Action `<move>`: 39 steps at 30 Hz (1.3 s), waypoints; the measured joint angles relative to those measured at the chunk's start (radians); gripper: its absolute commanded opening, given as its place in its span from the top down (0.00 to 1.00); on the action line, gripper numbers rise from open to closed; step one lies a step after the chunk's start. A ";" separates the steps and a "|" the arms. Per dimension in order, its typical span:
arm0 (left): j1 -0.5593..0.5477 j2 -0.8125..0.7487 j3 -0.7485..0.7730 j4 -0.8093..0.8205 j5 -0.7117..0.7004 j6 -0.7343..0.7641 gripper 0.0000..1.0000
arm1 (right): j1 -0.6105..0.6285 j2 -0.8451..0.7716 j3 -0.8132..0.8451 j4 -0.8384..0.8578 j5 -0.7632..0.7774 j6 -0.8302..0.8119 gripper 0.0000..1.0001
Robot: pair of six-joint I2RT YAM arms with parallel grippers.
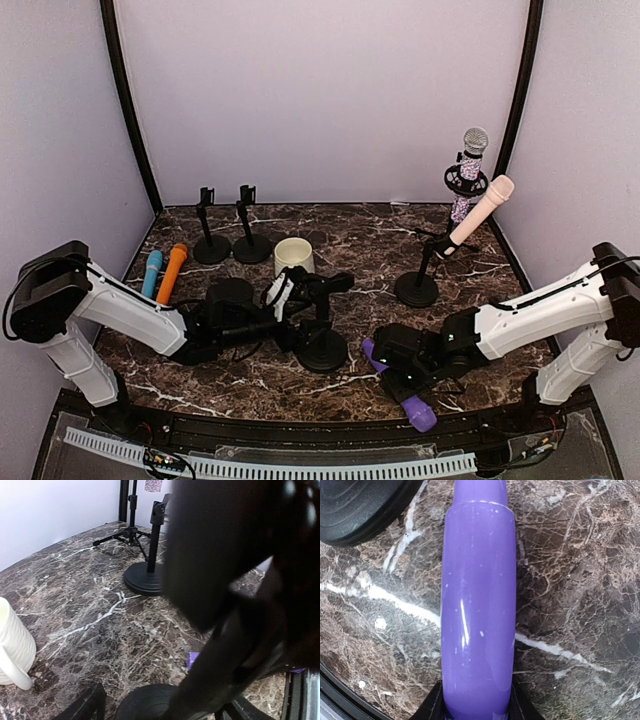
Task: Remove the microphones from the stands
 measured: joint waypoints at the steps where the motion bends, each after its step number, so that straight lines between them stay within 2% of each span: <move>1: -0.003 0.008 0.002 0.003 -0.020 0.004 0.30 | 0.000 0.001 0.000 0.002 0.006 0.008 0.78; 9: -0.028 0.053 0.023 0.046 -0.144 0.047 0.54 | 0.000 0.002 0.000 0.002 0.041 0.056 0.93; 25: -0.052 0.095 0.046 0.083 -0.278 0.072 1.00 | -0.004 -0.077 -0.022 0.001 0.136 0.122 0.96; 32: -0.011 -0.082 -0.042 -0.042 -0.373 0.093 1.00 | -0.025 -0.137 -0.030 0.008 0.158 0.133 1.00; 39: 0.215 -0.361 -0.122 -0.169 -0.369 0.101 1.00 | -0.055 -0.164 -0.057 0.038 0.160 0.133 1.00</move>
